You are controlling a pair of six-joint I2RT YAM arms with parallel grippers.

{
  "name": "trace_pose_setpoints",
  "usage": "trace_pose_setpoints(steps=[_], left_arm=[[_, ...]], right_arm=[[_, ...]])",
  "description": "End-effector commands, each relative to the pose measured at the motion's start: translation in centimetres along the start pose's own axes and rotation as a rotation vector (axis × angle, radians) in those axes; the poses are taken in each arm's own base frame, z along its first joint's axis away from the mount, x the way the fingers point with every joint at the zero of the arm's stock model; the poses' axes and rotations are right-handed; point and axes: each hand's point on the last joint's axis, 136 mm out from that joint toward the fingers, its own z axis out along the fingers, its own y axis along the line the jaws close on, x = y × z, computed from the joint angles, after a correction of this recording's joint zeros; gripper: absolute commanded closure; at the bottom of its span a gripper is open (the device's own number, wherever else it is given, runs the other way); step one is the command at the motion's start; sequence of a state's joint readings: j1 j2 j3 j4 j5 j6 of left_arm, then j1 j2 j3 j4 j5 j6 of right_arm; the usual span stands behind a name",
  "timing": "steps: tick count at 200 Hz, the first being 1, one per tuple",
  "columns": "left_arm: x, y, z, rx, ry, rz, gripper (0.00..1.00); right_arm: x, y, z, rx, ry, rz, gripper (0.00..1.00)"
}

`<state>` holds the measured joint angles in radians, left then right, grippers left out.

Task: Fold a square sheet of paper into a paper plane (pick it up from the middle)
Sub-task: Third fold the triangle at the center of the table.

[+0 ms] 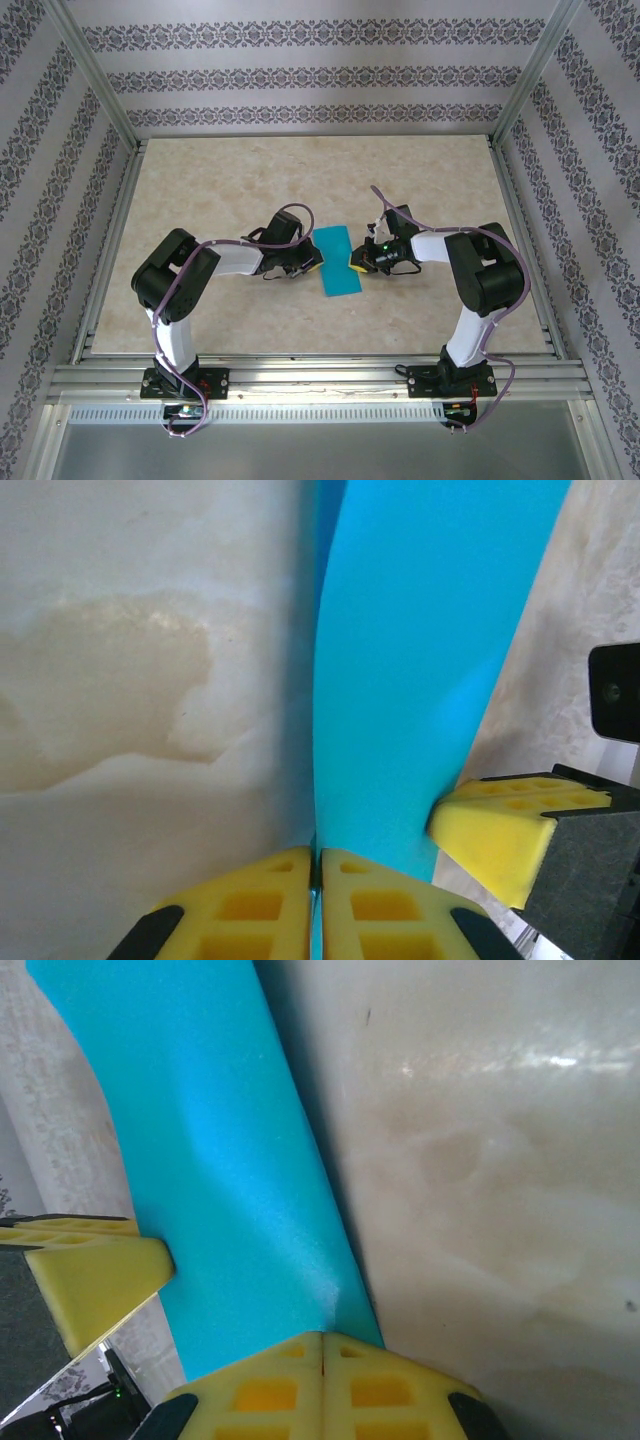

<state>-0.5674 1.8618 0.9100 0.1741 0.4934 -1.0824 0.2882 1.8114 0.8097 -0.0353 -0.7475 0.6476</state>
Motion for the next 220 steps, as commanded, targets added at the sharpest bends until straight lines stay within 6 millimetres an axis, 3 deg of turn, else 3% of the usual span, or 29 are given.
trace_pose_setpoints(steps=[1,56,93,99,113,118,138,158,174,206,220], left_arm=[[-0.7,-1.4,-1.3,0.050,-0.046,0.020,0.92],[-0.4,-1.5,-3.2,0.117,-0.040,-0.028,0.96],[0.1,-0.9,-4.6,0.125,-0.018,-0.046,0.96],[0.2,-0.7,-4.8,0.128,-0.014,-0.049,0.96],[0.2,-0.4,-5.1,0.116,-0.012,-0.044,0.96],[0.2,-0.4,-5.3,0.109,-0.013,-0.039,0.96],[0.0,-0.6,-5.7,0.111,-0.009,-0.030,0.96],[-0.2,-0.3,-6.2,0.092,-0.021,-0.015,0.96],[-0.4,-0.1,-6.4,0.083,-0.024,-0.012,0.96],[-0.6,-0.4,-6.4,0.124,-0.025,-0.032,0.95],[-0.6,-0.3,-6.3,0.124,-0.022,-0.037,0.96]], right_arm=[[1.4,-0.9,-0.4,0.046,0.017,-0.009,0.89],[0.8,4.3,-4.5,0.013,-0.143,-0.255,0.72],[1.5,6.8,-5.6,0.125,-0.349,-0.641,0.60],[1.5,7.3,-5.8,0.094,-0.371,-0.649,0.52],[1.2,7.1,-6.0,0.051,-0.388,-0.550,0.08],[1.3,6.9,-6.0,0.026,-0.369,-0.510,0.02],[1.2,7.4,-6.0,-0.063,-0.276,-0.455,0.03],[1.6,7.2,-5.4,-0.004,-0.321,-0.544,0.09],[2.7,8.0,-4.9,0.048,-0.408,-0.719,0.19],[6.8,9.4,-3.1,0.203,-0.491,-1.191,0.25],[8.1,9.6,-2.4,0.250,-0.499,-1.327,0.34]])
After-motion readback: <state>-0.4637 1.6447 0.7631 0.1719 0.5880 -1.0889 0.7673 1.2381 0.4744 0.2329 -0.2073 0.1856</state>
